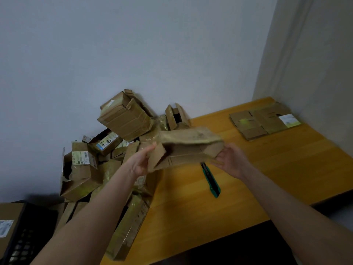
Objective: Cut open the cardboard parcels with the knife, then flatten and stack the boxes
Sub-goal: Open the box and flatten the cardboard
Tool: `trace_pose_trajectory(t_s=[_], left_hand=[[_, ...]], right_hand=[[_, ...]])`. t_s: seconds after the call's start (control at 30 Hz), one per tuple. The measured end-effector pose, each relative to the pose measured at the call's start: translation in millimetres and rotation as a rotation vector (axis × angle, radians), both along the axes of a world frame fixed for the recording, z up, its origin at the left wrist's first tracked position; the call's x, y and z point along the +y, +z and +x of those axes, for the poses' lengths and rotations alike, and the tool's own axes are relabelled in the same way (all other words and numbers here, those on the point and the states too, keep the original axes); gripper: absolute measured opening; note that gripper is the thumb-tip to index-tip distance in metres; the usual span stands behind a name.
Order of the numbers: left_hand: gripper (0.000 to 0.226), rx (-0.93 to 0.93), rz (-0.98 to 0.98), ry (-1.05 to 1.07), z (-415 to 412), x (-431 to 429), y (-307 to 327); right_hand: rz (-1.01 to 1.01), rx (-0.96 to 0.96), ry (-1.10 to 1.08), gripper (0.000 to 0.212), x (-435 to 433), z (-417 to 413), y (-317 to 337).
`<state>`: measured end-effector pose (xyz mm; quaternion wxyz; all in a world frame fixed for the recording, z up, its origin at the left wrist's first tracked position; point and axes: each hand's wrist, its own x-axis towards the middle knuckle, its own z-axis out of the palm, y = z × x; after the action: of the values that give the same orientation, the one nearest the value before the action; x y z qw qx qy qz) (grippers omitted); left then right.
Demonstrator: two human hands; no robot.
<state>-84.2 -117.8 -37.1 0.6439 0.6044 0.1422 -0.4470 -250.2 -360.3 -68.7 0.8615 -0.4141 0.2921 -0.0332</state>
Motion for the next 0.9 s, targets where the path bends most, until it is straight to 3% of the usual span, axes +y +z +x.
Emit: trace_pose_trajectory(t_s=[0.1, 0.2, 0.27, 0.4, 0.57, 0.7, 0.83, 0.9], left_hand=[[0.061, -0.091, 0.141, 0.015, -4.3, -0.8, -1.1], [0.058, -0.217, 0.248, 0.002, -9.1, -4.4, -5.3], [0.056, -0.262, 0.272, -0.032, -12.0, -4.6, -8.7], [0.050, -0.329, 0.311, -0.048, -19.6, -2.3, -8.1], [0.053, -0.525, 0.516, -0.052, -33.0, 0.7, -22.6], [0.056, -0.445, 0.604, 0.000, -46.4, 5.4, -52.3], [0.048, -0.338, 0.552, -0.007, -60.2, -9.7, -89.1], [0.046, -0.369, 0.598, -0.035, -67.2, -19.5, -104.4]], right_hand=[[-0.026, 0.108, 0.087, 0.047, -4.7, 1.1, -6.6], [-0.300, 0.264, 0.177, 0.036, 5.8, 7.6, -10.0], [-0.403, 0.324, 0.104, 0.036, 12.4, 13.7, -18.4], [-0.447, 0.426, 0.143, 0.055, 30.9, 23.9, -33.0], [-1.002, 0.733, 0.467, 0.058, 51.8, 27.2, -60.0], [-1.188, 0.699, 0.545, 0.045, 51.3, 22.5, -75.7], [-1.248, 0.633, 0.629, 0.047, 50.8, 13.2, -88.3], [-1.336, 0.622, 0.710, 0.049, 51.0, 8.1, -96.0]])
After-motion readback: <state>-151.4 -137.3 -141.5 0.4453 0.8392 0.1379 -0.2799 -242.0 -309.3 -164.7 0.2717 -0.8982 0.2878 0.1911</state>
